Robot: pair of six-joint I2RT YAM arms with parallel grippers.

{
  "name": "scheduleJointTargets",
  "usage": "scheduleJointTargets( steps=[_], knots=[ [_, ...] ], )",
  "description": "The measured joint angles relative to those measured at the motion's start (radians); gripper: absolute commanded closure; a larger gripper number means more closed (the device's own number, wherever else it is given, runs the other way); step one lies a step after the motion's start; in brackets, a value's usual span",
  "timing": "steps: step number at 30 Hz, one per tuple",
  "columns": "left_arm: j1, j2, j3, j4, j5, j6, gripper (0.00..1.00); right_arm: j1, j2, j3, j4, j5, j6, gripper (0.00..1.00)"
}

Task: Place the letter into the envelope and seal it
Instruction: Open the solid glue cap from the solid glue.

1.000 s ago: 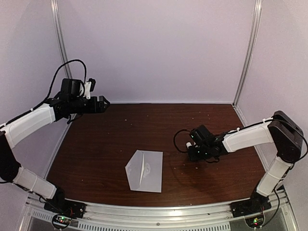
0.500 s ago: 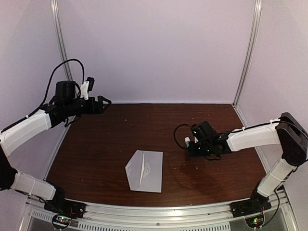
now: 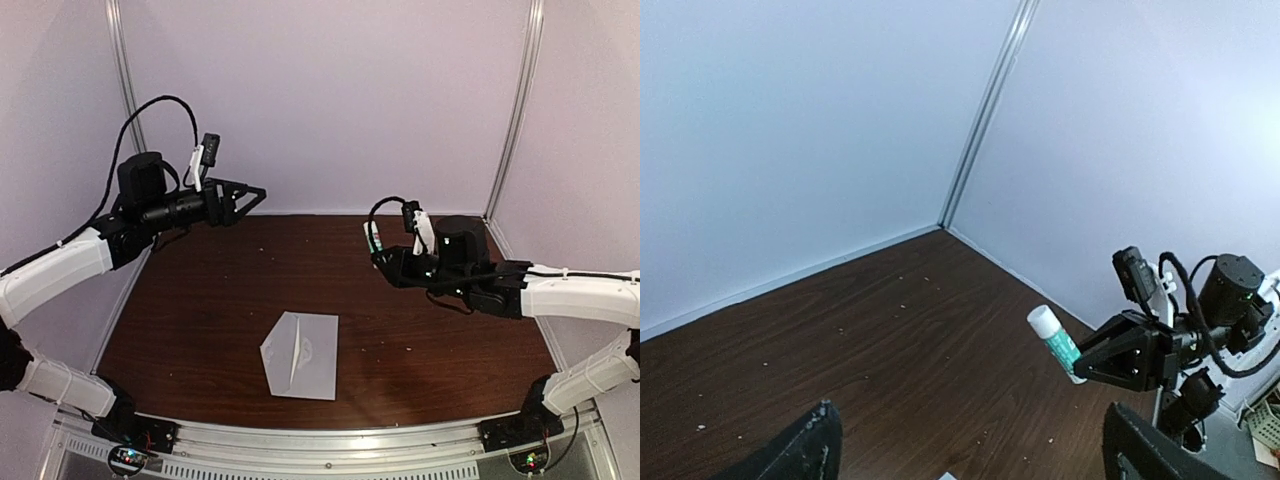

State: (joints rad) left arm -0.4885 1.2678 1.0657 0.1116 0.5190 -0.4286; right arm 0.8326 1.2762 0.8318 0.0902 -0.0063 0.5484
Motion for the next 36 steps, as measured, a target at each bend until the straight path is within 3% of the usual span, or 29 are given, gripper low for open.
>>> scheduleJointTargets(
  steps=[12, 27, 30, 36],
  knots=[
    [-0.107, 0.051, -0.111, 0.172, 0.245, -0.044, 0.08, 0.217, 0.134, 0.112, 0.299, 0.039, -0.051, 1.00],
    [-0.142, 0.036, -0.127, 0.278, 0.347, -0.079, 0.08, 0.275, 0.208, 0.151, 0.452, 0.067, -0.056, 1.00],
    [-0.147, 0.043, -0.127, 0.294, 0.362, -0.092, 0.13, 0.284, 0.232, 0.167, 0.464, 0.066, -0.056, 1.00],
    [-0.150, 0.055, -0.141, 0.326, 0.380, -0.128, 0.35, 0.296, 0.261, 0.180, 0.469, 0.061, -0.057, 1.00]
  ],
)
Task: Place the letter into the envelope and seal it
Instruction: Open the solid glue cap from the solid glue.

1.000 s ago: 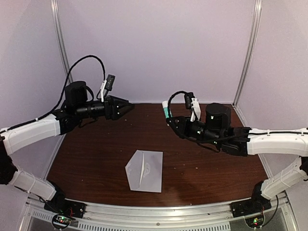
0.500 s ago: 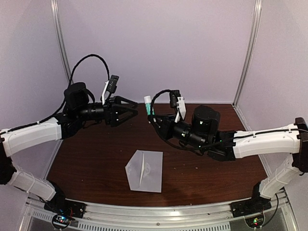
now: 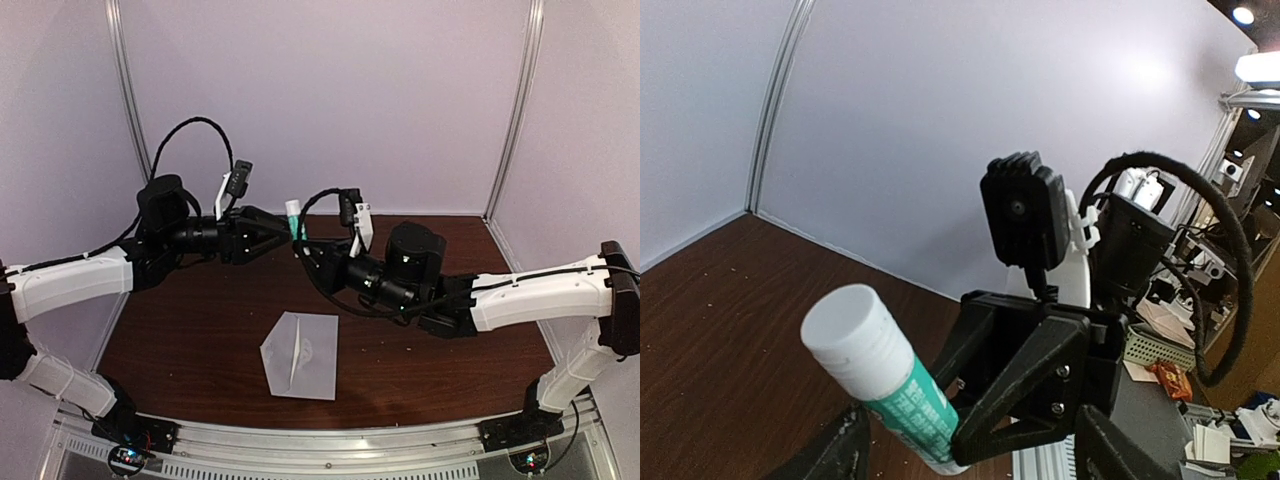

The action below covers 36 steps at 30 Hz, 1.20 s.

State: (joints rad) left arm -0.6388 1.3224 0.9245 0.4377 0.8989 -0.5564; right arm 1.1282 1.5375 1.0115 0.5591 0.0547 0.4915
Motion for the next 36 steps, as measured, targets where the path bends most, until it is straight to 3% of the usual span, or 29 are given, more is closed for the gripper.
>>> scheduleJointTargets(
  steps=[7, 31, 33, 36],
  knots=[
    [-0.003, 0.018, -0.003, 0.021, 0.008, -0.023, 0.43, 0.011, 0.017, 0.032, 0.013, -0.009, -0.014, 1.00],
    [-0.002, 0.024, -0.010, 0.031, -0.004, -0.085, 0.93, 0.026, 0.039, 0.039, 0.022, -0.021, -0.044, 0.98],
    [-0.002, 0.024, -0.010, 0.031, -0.004, -0.089, 0.98, 0.026, 0.039, 0.039, 0.022, -0.021, -0.044, 0.92],
    [-0.002, 0.025, -0.010, 0.031, -0.003, -0.090, 1.00, 0.026, 0.039, 0.039, 0.021, -0.021, -0.044, 0.67]
  ],
)
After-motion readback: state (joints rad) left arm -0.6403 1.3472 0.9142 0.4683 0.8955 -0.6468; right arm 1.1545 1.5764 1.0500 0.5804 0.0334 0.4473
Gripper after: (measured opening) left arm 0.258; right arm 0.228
